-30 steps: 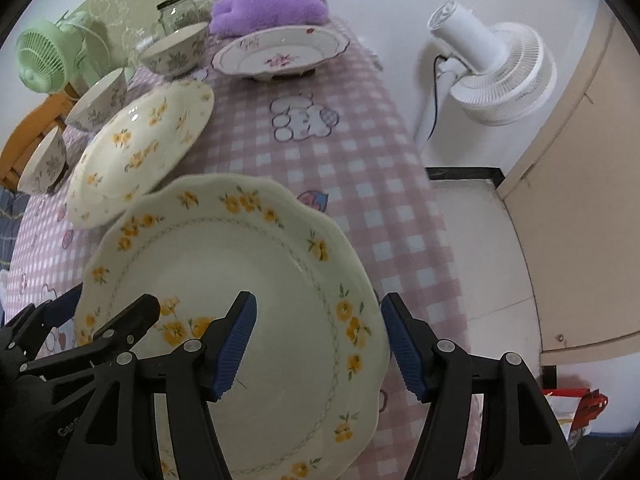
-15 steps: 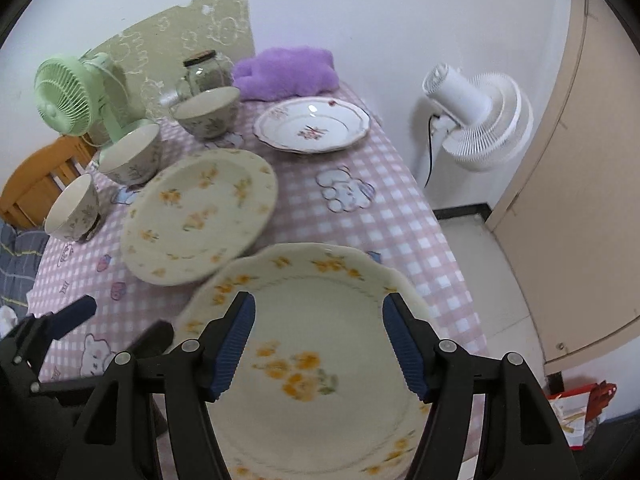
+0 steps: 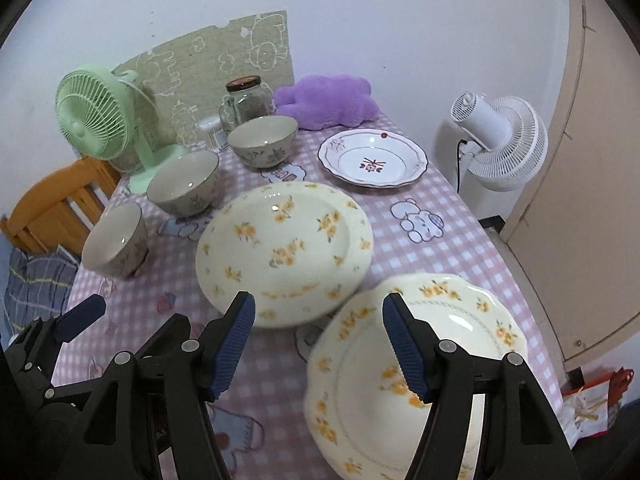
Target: Organize plates and bowls
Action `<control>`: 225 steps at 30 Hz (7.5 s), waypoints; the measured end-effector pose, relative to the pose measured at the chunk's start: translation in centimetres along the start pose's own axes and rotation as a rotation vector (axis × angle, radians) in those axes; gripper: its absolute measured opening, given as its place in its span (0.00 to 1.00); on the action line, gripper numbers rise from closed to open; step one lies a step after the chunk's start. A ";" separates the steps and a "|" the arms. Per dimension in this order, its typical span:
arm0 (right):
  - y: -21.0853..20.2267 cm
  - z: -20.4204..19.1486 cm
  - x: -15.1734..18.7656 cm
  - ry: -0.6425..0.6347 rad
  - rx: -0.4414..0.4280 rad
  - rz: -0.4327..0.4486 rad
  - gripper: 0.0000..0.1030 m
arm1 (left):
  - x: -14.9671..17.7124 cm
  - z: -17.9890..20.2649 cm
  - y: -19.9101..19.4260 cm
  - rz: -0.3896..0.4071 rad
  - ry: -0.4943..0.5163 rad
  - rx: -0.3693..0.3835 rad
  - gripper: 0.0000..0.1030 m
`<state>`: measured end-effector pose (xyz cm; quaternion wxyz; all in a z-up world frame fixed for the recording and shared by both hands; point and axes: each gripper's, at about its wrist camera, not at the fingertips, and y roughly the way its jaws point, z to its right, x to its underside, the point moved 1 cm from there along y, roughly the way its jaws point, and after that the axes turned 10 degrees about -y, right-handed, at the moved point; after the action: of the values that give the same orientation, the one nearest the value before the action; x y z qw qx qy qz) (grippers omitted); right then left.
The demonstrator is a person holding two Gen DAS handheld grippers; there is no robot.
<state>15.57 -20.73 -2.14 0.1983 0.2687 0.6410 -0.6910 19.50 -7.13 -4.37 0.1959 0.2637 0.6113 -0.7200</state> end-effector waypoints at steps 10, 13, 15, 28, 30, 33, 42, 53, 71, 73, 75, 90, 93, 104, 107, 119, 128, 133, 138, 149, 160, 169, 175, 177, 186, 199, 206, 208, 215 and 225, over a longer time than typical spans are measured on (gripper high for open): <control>4.4 1.0 -5.0 -0.018 -0.025 -0.028 0.68 | -4.3 1.1 3.7 0.026 -0.028 -0.067 0.87; 6.5 1.4 -6.2 -0.032 -0.048 -0.043 0.68 | -5.4 1.4 5.4 0.022 -0.042 -0.091 0.87; 7.7 1.6 -6.9 -0.047 -0.062 -0.042 0.68 | -5.8 1.5 6.2 0.020 -0.052 -0.101 0.87; 15.8 3.2 -8.1 -0.100 -0.074 -0.142 0.68 | -6.1 2.0 13.1 -0.082 -0.090 -0.160 0.84; 17.0 3.6 -7.5 -0.092 -0.083 -0.175 0.68 | -5.7 1.9 13.9 -0.106 -0.092 -0.163 0.83; 18.4 3.7 -6.7 -0.098 -0.085 -0.212 0.68 | -5.0 1.5 15.1 -0.134 -0.102 -0.180 0.79; 20.5 3.4 -6.3 -0.141 -0.105 -0.247 0.64 | -5.0 1.3 16.3 -0.145 -0.127 -0.172 0.77; 19.9 2.5 -6.2 -0.165 -0.105 -0.258 0.64 | -4.3 1.2 15.4 -0.155 -0.092 -0.167 0.65; 19.3 -1.6 -4.8 -0.242 -0.202 -0.290 0.66 | -3.0 -2.3 13.6 -0.187 -0.186 -0.257 0.66; 19.5 -1.8 -5.1 -0.253 -0.195 -0.288 0.66 | -3.1 -2.3 13.6 -0.183 -0.181 -0.254 0.64; 19.6 -1.9 -5.4 -0.264 -0.185 -0.295 0.66 | -3.2 -2.3 13.7 -0.193 -0.178 -0.247 0.64; 15.3 -3.7 -4.7 -0.279 -0.185 -0.281 0.65 | -2.2 -4.3 9.2 -0.213 -0.202 -0.239 0.64; 13.9 -4.5 -4.3 -0.278 -0.185 -0.272 0.64 | -1.7 -5.3 7.7 -0.211 -0.212 -0.238 0.64; 7.6 -7.0 -1.8 -0.259 -0.149 -0.237 0.63 | 0.5 -7.4 2.1 -0.164 -0.186 -0.199 0.65; 6.2 -7.4 -0.7 -0.250 -0.128 -0.236 0.63 | 1.4 -7.6 1.0 -0.159 -0.149 -0.174 0.65; 1.2 -6.1 4.0 -0.151 -0.046 -0.236 0.63 | 4.6 -5.7 -1.9 -0.174 -0.048 -0.072 0.65; 0.1 -1.5 4.8 -0.116 -0.040 -0.226 0.63 | 5.0 -1.1 -2.1 -0.172 -0.043 -0.066 0.65; 0.4 1.6 4.3 -0.130 -0.059 -0.232 0.63 | 5.0 1.8 -1.5 -0.174 -0.063 -0.082 0.65; 1.1 4.4 3.7 -0.151 -0.075 -0.236 0.63 | 5.1 4.5 -0.7 -0.189 -0.095 -0.089 0.65; 3.0 11.2 3.6 -0.171 -0.055 -0.268 0.63 | 5.9 10.7 2.7 -0.252 -0.143 -0.050 0.66; 5.1 15.8 3.6 -0.173 -0.028 -0.308 0.63 | 6.2 14.7 5.1 -0.289 -0.152 -0.032 0.66; 6.3 17.6 3.8 -0.174 -0.034 -0.335 0.63 | 6.8 16.3 6.4 -0.323 -0.160 -0.039 0.66; 6.8 18.2 4.2 -0.170 -0.037 -0.351 0.62 | 7.3 16.7 7.1 -0.343 -0.167 -0.043 0.66; 6.8 18.3 4.2 -0.164 -0.035 -0.340 0.61 | 7.3 16.8 7.1 -0.338 -0.170 -0.051 0.66; 7.1 18.1 4.7 -0.170 -0.031 -0.355 0.60 | 7.4 17.9 7.0 -0.269 -0.101 -0.141 0.68; 5.3 18.8 4.9 -0.138 -0.039 -0.320 0.60 | 6.7 17.6 5.3 -0.203 -0.061 -0.173 0.78; 5.0 18.4 4.9 -0.148 -0.046 -0.314 0.42 | 6.5 16.8 3.8 -0.189 -0.058 -0.126 0.78; 5.5 18.1 5.1 -0.163 -0.035 -0.333 0.41 | 6.6 16.5 3.6 -0.191 -0.062 -0.130 0.78; 6.7 16.9 5.1 -0.208 -0.049 -0.349 0.41 | 6.9 15.7 3.4 -0.204 -0.074 -0.155 0.78; 7.6 16.1 4.7 -0.234 -0.093 -0.359 0.41 | 6.9 15.0 3.5 -0.229 -0.099 -0.166 0.78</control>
<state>14.75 -37.15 -10.41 0.1573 0.0591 0.6824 -0.7114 14.10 -22.26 -9.65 0.1633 0.1394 0.6845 -0.6967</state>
